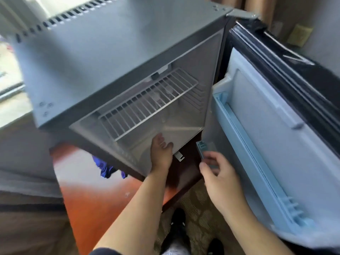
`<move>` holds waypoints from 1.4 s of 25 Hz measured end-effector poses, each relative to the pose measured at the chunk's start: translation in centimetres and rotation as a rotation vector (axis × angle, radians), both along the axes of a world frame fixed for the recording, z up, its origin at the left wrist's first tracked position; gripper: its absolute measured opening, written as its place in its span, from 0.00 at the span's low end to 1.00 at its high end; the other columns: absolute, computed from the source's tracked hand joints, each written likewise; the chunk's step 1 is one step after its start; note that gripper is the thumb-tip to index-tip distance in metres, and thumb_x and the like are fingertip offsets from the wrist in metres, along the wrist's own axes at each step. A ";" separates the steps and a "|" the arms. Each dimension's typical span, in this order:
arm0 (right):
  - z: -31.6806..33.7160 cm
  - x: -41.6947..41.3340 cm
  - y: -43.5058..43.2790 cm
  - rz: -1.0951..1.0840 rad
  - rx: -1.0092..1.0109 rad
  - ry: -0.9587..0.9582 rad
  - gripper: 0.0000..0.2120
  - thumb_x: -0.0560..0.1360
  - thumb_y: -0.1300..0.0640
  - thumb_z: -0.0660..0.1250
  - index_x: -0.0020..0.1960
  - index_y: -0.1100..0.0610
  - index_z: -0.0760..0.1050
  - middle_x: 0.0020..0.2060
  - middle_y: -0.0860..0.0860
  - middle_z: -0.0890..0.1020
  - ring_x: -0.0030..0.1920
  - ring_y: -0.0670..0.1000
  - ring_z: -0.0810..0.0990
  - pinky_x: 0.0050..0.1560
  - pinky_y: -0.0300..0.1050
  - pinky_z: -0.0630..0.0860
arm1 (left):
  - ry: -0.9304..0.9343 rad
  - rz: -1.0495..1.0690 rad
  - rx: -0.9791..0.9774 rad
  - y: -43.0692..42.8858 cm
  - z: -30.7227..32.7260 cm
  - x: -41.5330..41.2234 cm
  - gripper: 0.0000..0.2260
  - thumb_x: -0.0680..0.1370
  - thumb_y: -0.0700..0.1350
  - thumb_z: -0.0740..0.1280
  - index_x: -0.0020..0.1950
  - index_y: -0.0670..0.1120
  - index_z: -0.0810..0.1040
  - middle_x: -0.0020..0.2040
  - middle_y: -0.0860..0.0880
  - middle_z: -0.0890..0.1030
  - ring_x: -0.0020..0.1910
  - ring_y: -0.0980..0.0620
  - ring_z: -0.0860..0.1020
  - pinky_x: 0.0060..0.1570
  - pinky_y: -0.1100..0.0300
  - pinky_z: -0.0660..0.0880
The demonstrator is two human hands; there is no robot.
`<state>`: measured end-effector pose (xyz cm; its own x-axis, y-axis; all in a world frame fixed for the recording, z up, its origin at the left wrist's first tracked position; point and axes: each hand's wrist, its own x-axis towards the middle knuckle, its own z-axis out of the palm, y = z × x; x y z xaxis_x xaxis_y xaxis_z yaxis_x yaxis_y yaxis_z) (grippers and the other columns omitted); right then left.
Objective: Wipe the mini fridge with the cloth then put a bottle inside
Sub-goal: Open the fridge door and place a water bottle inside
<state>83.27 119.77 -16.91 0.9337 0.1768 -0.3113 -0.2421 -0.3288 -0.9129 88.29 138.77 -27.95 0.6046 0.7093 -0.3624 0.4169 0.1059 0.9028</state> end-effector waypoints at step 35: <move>15.8 -13.6 -14.5 -0.071 -0.262 -0.759 0.13 0.74 0.45 0.71 0.57 0.46 0.79 0.50 0.48 0.80 0.56 0.54 0.81 0.57 0.49 0.77 | -0.521 -0.565 0.324 -18.4 29.4 -18.4 0.10 0.77 0.46 0.69 0.56 0.55 0.85 0.52 0.57 0.86 0.54 0.59 0.83 0.59 0.61 0.78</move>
<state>69.68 105.29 -1.11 0.9133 0.1186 0.3897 0.3853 -0.5619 -0.7320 69.85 120.35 1.43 0.9344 0.2701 0.2322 -0.1503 -0.2921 0.9445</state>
